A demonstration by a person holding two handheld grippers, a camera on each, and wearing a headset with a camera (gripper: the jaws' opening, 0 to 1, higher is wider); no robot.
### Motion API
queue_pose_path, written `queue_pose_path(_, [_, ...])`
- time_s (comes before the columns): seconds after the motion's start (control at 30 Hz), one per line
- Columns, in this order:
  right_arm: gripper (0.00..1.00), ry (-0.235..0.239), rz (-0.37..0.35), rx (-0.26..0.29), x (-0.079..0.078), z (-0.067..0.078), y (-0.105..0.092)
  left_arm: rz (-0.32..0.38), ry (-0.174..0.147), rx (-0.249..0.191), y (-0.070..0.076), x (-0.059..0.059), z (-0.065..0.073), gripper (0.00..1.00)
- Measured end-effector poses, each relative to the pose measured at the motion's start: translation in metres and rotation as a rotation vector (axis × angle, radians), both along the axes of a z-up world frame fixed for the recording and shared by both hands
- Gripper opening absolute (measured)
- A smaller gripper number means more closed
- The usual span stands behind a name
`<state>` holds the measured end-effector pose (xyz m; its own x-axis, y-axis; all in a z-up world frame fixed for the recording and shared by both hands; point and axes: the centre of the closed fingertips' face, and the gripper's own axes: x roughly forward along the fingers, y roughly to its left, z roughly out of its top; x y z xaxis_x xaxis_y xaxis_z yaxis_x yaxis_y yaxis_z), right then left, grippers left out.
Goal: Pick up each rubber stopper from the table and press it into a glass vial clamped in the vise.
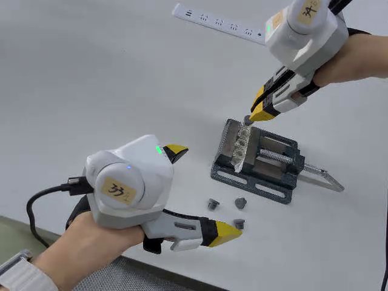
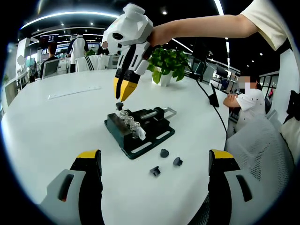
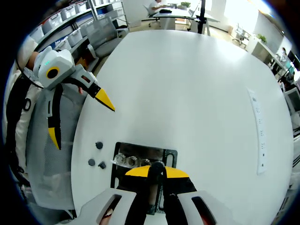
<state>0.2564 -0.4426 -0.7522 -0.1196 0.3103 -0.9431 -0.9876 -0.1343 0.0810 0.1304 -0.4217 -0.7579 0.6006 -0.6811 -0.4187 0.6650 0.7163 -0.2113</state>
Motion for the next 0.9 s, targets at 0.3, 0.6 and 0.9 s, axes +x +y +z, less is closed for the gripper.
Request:
queue_pose_path(0.3, [0.01,0.007,0.010,-0.020,0.003,-0.007,0.002,0.001,0.001,0.001,0.000,0.000,-0.001,0.95])
queue_pose_path(0.6, [0.00,0.011,0.010,-0.027,0.002,-0.009,0.000,0.002,0.004,-0.002,0.000,0.000,-0.001,0.94])
queue_pose_path(0.9, [0.00,0.008,0.015,-0.037,0.002,-0.011,-0.001,0.003,0.008,-0.005,0.001,0.000,-0.003,0.94])
